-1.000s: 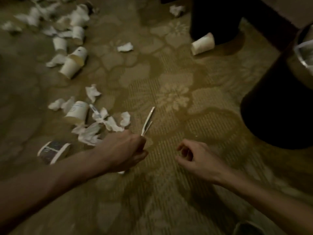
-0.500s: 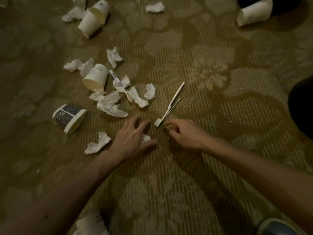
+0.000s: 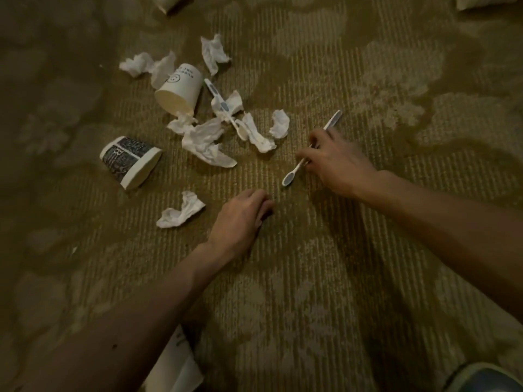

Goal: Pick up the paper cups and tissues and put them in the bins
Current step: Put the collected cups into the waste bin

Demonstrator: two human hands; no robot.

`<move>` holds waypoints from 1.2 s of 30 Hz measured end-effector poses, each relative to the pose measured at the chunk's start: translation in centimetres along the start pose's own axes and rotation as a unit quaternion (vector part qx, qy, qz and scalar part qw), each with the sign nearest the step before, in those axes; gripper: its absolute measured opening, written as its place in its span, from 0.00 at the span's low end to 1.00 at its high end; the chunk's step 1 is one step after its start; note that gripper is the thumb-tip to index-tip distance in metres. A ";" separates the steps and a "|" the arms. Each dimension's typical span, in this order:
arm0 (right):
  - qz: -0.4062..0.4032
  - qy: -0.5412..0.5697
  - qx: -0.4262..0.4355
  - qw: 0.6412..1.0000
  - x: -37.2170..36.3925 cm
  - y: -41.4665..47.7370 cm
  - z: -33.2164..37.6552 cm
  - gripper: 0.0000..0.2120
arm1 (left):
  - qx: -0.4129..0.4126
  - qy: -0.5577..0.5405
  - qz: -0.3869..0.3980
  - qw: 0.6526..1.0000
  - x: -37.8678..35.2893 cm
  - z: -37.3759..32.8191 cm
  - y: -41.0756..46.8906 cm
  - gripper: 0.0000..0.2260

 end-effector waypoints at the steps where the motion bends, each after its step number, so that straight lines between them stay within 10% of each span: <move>1: -0.010 -0.016 0.007 1.000 0.3 0.1 0.1 0.15 | 0.006 -0.012 -0.007 1.000 0.1 0.1 0.0 0.10; 10: -0.033 -0.115 0.022 0.993 -0.1 -0.6 1.0 0.09 | 0.074 -0.030 -0.116 0.990 2.2 2.0 -2.1 0.11; 17: 0.026 0.161 -0.032 0.986 -0.2 -1.6 3.6 0.08 | 0.142 0.110 -0.226 0.957 6.4 7.3 -5.0 0.14; 25: 0.150 0.477 -0.157 0.851 -0.2 -3.3 7.1 0.12 | 0.119 0.132 -0.146 0.973 4.4 9.5 -5.6 0.14; 31: 0.185 0.624 -0.232 0.723 0.0 -4.8 8.7 0.11 | 0.187 -0.096 -0.203 0.956 4.8 5.5 -4.7 0.13; 36: 0.188 0.750 -0.232 0.590 1.1 -5.9 9.9 0.10 | 0.249 -0.373 -0.187 0.874 1.2 0.0 -5.5 0.05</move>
Point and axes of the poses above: each hand's wrist, its own y-axis towards the middle knuckle, its own x-axis out of the back of the hand, z = x × y, the point moved 4 cm from there along y, towards the middle knuckle, and after that the axes turned 9 degrees about -y, right-handed, at the moved point
